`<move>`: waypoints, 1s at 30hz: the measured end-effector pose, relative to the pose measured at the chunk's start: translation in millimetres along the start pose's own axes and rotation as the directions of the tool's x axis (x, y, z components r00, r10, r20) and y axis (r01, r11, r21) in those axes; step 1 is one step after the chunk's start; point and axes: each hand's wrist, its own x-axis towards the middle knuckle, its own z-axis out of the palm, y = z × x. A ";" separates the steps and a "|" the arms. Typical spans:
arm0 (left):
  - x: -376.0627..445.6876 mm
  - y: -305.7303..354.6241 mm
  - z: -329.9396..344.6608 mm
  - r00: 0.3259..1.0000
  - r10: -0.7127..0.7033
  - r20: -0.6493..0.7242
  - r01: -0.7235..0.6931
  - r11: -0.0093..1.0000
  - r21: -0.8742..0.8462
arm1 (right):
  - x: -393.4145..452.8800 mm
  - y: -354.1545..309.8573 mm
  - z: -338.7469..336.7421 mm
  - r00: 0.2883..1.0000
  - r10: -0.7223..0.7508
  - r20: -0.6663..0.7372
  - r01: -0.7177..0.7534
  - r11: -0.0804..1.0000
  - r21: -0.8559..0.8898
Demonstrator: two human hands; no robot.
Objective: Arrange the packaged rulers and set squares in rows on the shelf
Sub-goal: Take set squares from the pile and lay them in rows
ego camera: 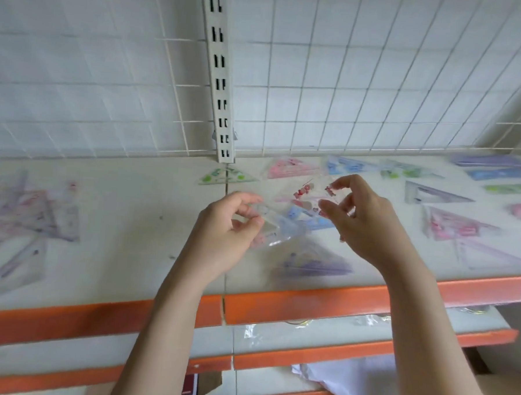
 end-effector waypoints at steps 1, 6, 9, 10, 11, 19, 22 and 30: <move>-0.8 2.0 11.8 0.999 -0.018 0.027 0.017 1.000 0.014 | 1.0 8.1 -4.4 1.000 -0.011 0.010 0.011 1.000 0.012; -7.6 8.5 55.4 0.996 -0.068 0.055 0.064 0.995 0.073 | 5.8 38.7 -22.7 0.989 -0.059 0.138 0.050 0.997 0.065; -11.8 9.8 65.3 0.997 -0.083 -0.004 0.083 0.990 0.118 | 7.4 49.7 -26.2 0.982 -0.103 0.161 0.093 0.993 0.068; -12.3 10.0 67.3 0.996 -0.088 -0.017 0.089 0.988 0.124 | 7.1 51.7 -26.6 0.980 -0.113 0.163 0.102 0.992 0.075; -12.6 10.1 69.3 0.995 -0.093 -0.022 0.095 0.986 0.134 | 6.4 52.9 -26.8 0.979 -0.119 0.167 0.107 0.991 0.081; -9.8 10.9 71.3 0.998 0.066 -0.006 -0.050 0.801 0.597 | -0.8 60.8 -28.2 0.977 -0.146 0.154 0.152 0.988 -0.030; -4.0 15.1 69.3 0.998 0.064 0.010 -0.056 0.769 0.636 | -0.5 61.6 -29.7 0.982 -0.123 0.141 0.139 0.985 -0.104; 9.9 22.2 67.0 0.997 0.075 0.016 -0.068 0.770 0.634 | 23.9 62.9 -50.9 0.981 -0.132 0.141 0.158 0.969 -0.192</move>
